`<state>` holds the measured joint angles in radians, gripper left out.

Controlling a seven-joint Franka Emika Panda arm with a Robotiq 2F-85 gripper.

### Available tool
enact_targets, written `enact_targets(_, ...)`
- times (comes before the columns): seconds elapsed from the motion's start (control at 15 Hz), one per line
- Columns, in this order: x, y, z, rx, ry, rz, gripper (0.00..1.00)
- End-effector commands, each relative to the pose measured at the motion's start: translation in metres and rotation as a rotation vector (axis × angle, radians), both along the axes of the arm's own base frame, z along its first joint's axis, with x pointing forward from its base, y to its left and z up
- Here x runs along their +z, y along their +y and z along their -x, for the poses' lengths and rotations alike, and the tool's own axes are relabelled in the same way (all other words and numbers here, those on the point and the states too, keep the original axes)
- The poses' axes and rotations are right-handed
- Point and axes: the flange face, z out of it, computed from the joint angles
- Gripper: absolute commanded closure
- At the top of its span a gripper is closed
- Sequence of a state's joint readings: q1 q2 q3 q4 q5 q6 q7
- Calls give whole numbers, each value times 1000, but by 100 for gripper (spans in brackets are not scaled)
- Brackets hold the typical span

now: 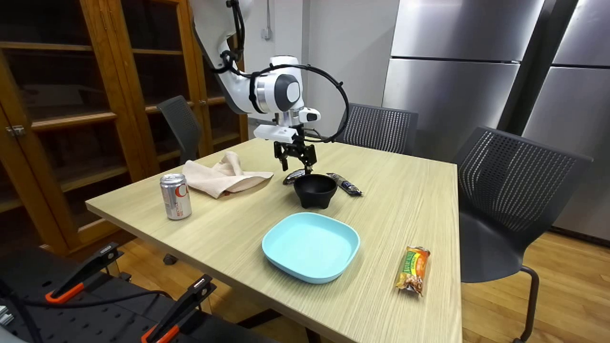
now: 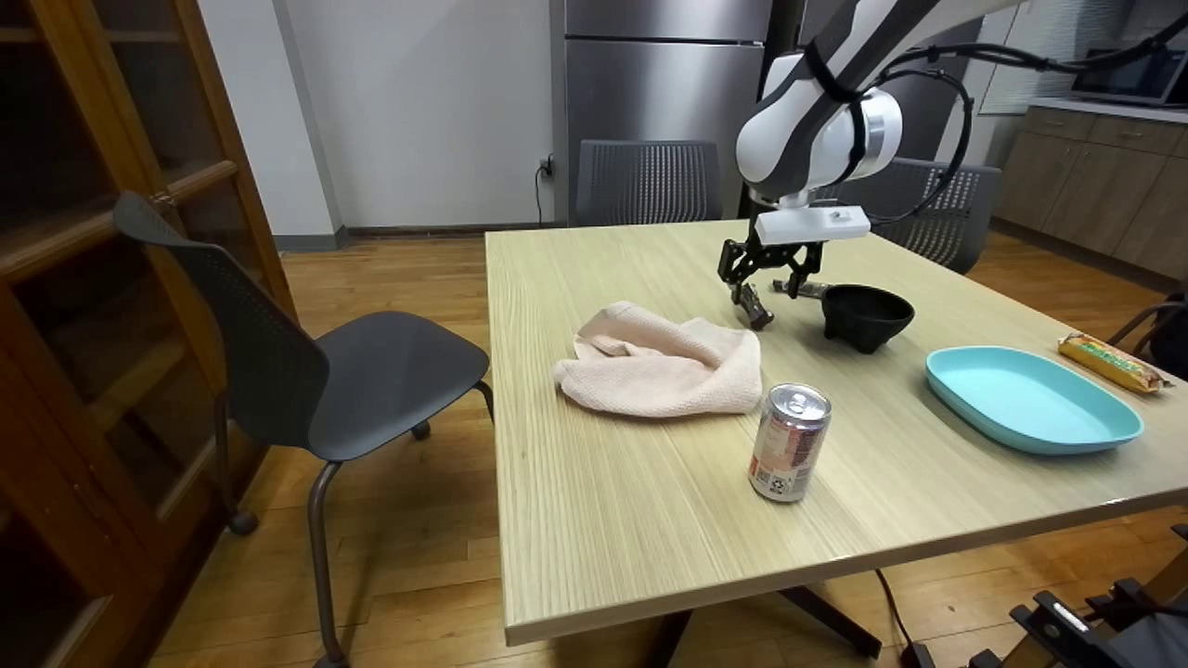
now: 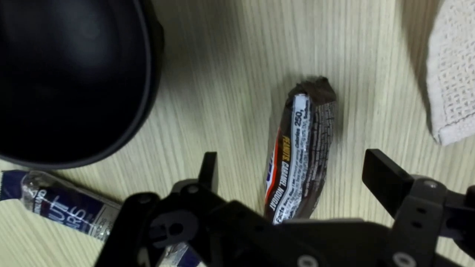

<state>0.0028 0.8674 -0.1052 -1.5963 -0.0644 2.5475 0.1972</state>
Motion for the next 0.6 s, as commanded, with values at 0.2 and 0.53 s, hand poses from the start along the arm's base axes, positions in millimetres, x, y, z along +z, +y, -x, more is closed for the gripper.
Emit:
enact_targets(0.2,-8,-7,-15,-4,39,-13,0)
enact_targets(0.53,-7,-8,-18,-8,36,-8,51)
